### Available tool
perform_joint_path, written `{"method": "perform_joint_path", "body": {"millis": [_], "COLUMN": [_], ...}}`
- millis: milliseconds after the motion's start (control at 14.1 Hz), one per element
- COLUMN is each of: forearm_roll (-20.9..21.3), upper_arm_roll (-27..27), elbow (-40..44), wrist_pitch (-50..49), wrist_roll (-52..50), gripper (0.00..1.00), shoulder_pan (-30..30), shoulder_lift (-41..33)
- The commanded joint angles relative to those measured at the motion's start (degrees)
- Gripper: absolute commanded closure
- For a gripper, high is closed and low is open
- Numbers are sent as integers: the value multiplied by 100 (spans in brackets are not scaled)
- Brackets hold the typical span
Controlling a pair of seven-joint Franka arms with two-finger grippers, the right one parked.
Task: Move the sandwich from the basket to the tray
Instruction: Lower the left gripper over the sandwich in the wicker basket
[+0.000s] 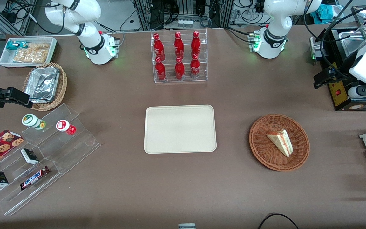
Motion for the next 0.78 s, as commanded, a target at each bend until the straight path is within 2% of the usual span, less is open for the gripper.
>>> {"method": "perform_joint_path", "body": {"millis": [0, 212, 354, 495, 707], "forearm_roll": [47, 29, -206, -199, -173], "upper_arm_roll": [-65, -65, -48, -30, -21], "elbow": [10, 36, 27, -16, -366], "wrist_pitch": [-90, -90, -55, -37, 434], "wrist_roll": [17, -44, -307, -737, -801], "gripper": [0, 0, 0, 0, 0], "shoulder_pan": [60, 60, 112, 121, 121], "shoulder_lift": [-34, -25, 45, 351, 791]}}
